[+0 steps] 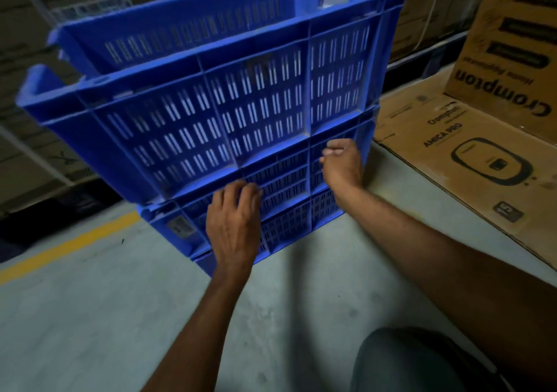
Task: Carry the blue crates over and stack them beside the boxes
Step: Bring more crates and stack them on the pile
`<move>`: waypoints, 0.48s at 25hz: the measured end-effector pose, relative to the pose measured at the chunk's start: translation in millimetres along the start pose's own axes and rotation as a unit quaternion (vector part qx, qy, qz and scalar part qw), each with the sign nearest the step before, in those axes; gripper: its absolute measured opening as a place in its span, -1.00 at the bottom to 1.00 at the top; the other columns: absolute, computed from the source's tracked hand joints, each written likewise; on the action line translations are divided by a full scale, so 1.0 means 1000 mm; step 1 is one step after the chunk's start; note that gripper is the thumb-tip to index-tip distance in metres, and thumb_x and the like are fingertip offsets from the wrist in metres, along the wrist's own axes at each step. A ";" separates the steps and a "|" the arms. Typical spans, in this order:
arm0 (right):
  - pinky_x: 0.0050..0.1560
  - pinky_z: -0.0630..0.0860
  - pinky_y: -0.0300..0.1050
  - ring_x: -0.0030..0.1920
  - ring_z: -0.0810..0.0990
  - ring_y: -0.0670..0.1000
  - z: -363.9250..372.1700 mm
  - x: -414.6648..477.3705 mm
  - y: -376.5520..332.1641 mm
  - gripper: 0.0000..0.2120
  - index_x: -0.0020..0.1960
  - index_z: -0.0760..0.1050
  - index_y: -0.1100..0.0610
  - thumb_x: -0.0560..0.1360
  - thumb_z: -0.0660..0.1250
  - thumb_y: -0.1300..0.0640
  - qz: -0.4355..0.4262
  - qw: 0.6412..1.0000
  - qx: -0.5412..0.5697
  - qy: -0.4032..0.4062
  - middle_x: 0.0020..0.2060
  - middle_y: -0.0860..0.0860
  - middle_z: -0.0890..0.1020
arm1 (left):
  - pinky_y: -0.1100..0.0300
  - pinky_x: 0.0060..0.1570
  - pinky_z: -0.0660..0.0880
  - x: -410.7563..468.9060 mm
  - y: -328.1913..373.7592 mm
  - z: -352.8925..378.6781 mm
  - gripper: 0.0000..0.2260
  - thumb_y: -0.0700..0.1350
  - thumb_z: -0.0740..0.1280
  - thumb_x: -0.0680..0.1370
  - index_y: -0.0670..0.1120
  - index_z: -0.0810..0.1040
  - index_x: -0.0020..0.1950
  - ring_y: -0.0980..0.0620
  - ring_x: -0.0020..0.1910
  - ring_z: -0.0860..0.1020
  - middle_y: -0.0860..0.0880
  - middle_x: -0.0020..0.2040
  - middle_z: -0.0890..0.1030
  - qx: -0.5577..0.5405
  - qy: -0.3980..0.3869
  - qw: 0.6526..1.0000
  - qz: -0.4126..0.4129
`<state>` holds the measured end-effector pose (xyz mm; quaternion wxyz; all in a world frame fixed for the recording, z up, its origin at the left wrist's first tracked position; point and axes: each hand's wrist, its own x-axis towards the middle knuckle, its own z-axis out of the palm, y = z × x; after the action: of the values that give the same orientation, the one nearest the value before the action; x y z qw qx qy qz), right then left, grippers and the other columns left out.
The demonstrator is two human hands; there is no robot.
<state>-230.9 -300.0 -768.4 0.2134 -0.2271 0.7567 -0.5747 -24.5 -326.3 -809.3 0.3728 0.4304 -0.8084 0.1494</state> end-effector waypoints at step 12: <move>0.05 0.62 0.08 -0.06 0.67 0.14 0.048 -0.014 0.111 -0.77 -0.20 0.55 0.05 0.51 0.44 -0.08 0.125 0.988 -0.082 -0.039 -0.15 0.08 0.69 | -0.08 0.28 0.25 -0.070 -0.048 0.040 -0.57 -0.20 0.49 0.46 0.05 0.56 0.30 -0.15 0.45 0.21 0.00 0.43 0.29 0.077 -0.065 0.995 0.009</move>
<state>-202.3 -302.5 -886.4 0.2932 -0.1696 0.8148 -0.4705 19.4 -335.7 -891.9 0.2838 0.4597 -0.8207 0.1859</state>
